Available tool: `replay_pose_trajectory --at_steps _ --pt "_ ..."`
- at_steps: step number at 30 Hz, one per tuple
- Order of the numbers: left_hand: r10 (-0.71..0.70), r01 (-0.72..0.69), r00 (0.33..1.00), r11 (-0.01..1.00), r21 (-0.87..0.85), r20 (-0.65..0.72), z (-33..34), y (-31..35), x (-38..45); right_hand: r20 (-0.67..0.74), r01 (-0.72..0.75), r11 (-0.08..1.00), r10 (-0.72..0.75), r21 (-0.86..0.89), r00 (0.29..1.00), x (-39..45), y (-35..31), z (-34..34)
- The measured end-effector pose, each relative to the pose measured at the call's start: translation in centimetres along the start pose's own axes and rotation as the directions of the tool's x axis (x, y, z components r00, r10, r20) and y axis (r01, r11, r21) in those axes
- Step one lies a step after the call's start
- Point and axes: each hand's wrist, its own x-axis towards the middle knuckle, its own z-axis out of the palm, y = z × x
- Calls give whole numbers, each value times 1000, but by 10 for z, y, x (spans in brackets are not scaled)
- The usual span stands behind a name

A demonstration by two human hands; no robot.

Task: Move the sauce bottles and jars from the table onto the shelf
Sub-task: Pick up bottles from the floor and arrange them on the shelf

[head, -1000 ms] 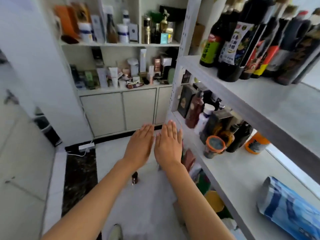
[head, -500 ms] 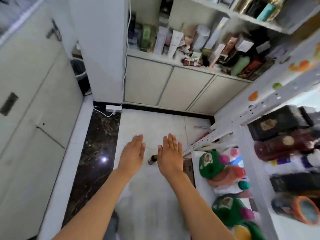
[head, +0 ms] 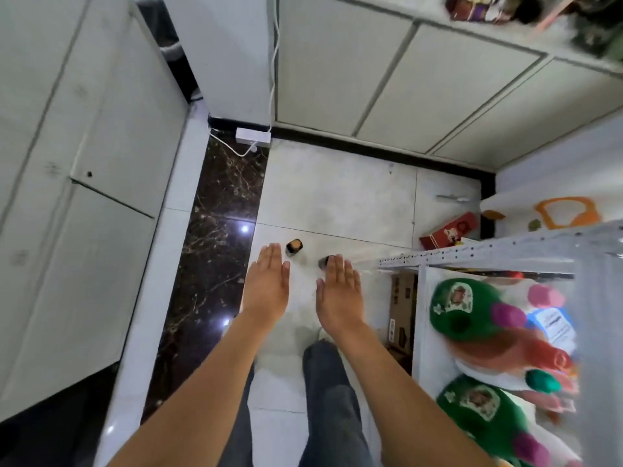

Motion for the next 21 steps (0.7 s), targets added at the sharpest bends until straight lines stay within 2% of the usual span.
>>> replay_pose_trajectory --at_steps 7,13,16,19,21 --pt "-206 208 978 975 -74 32 93 10 48 168 98 995 -91 -35 982 83 62 70" --pt "-383 399 915 907 -134 127 184 -19 106 223 14 1000 -15 9 975 164 105 145" --pt "-418 428 903 896 -121 97 228 -30 136 232 -72 995 53 74 971 203 120 186" --pt "-532 529 845 811 -250 61 271 -31 173 197 -106 990 87 88 976 242 138 225" --pt "-549 534 835 790 -301 39 301 -37 201 178 -125 988 107 93 978 270 150 248"
